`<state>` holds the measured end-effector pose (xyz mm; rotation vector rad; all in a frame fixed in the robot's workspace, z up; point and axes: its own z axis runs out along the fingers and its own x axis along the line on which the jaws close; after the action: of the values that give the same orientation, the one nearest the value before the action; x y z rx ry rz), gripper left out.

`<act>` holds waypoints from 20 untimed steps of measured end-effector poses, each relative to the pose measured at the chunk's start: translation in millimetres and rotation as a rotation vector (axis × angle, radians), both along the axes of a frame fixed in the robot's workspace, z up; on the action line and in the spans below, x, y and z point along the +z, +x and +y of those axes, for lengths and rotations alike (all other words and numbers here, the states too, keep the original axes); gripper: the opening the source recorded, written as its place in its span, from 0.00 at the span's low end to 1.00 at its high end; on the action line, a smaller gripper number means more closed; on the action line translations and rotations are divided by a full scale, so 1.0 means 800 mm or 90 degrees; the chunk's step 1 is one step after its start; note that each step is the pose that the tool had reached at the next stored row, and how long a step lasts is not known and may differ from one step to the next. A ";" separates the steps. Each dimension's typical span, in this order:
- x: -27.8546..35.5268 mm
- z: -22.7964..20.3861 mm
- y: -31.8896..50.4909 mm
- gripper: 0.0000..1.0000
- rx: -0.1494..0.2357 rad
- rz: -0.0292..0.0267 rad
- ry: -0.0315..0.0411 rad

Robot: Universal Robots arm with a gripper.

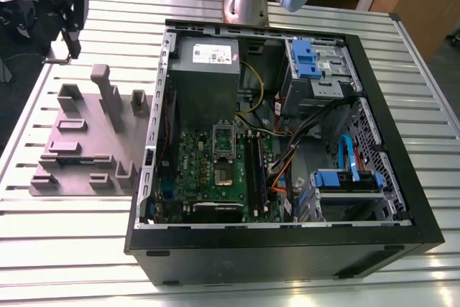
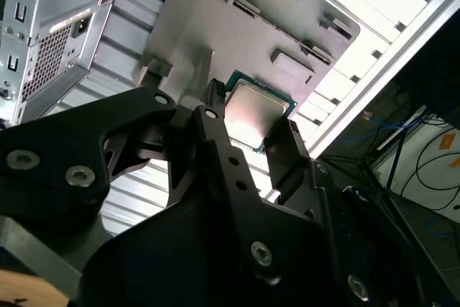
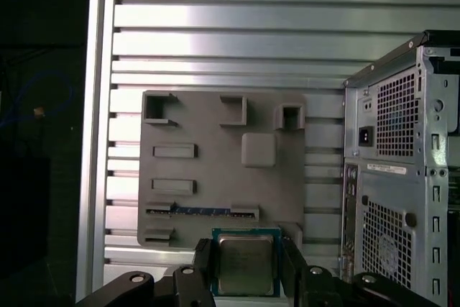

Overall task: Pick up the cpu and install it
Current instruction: 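Pick up the cpu and move it towards the insertion slot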

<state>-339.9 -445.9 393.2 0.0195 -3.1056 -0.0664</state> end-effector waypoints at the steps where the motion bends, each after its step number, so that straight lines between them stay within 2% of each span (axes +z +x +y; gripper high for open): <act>1: 0.0000 -0.0001 0.001 0.47 0.000 0.0000 0.0000; 8: 0.0000 -0.0001 0.015 0.47 0.000 0.0001 -0.0001; 14: -0.0003 0.0007 0.033 0.47 0.000 0.0000 0.0000; 17: -0.0007 0.0003 0.036 0.47 0.000 0.0001 0.0000; 20: -0.0010 -0.0040 0.036 0.47 0.000 0.0001 -0.0001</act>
<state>-311.0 -449.2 392.4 0.0194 -3.1055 -0.0661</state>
